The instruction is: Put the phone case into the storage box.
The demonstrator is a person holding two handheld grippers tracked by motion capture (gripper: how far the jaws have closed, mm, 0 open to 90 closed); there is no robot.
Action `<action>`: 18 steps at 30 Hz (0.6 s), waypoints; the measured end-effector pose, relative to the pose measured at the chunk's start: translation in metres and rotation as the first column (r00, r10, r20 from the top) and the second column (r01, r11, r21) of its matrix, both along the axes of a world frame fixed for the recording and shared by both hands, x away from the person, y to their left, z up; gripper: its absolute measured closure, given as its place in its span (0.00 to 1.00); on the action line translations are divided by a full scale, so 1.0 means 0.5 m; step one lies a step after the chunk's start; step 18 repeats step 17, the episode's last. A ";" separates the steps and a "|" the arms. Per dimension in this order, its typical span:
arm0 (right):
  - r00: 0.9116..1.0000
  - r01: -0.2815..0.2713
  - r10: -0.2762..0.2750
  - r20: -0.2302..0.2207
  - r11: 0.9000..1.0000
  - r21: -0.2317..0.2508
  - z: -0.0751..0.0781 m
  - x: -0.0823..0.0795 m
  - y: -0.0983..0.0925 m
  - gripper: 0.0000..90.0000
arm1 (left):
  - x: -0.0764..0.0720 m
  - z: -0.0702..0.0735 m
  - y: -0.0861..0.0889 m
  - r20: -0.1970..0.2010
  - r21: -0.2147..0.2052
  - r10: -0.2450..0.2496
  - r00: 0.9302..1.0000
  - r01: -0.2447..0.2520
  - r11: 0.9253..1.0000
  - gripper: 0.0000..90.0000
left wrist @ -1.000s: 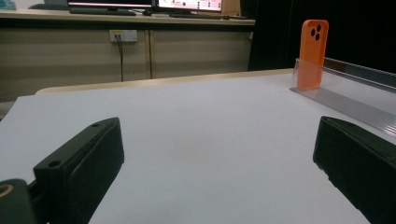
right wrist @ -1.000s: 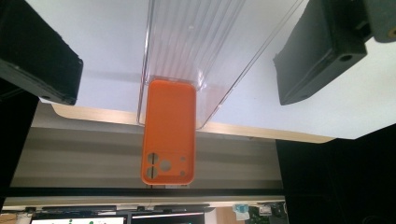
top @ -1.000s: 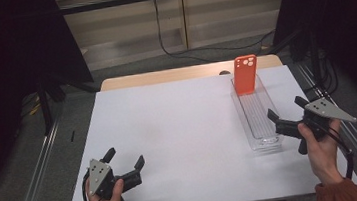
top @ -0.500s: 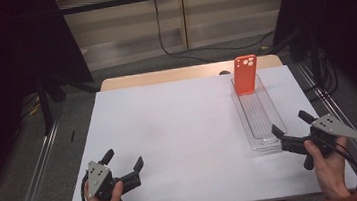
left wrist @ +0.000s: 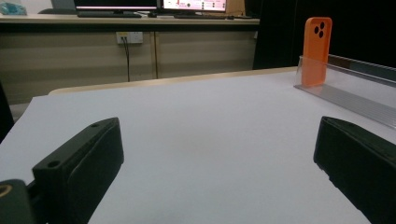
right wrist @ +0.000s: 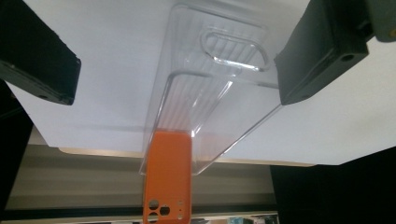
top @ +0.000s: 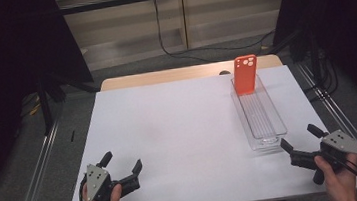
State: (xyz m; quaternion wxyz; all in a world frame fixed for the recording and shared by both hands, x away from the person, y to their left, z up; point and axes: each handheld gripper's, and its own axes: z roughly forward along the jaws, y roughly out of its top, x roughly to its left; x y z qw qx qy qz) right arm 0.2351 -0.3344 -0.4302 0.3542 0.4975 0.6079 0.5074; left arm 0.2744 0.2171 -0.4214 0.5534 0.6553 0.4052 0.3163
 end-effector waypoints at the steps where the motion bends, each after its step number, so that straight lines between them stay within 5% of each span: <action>1: 1.000 0.007 -0.007 -0.001 1.000 0.002 -0.003 -0.003 0.000 0.00 | -0.001 -0.001 0.000 -0.003 0.001 0.001 1.000 -0.001 1.000 0.02; 18: 1.000 0.028 -0.028 -0.006 0.999 0.023 -0.006 -0.005 -0.004 0.00 | 0.002 -0.003 0.003 -0.015 -0.002 0.003 1.000 -0.003 1.000 0.02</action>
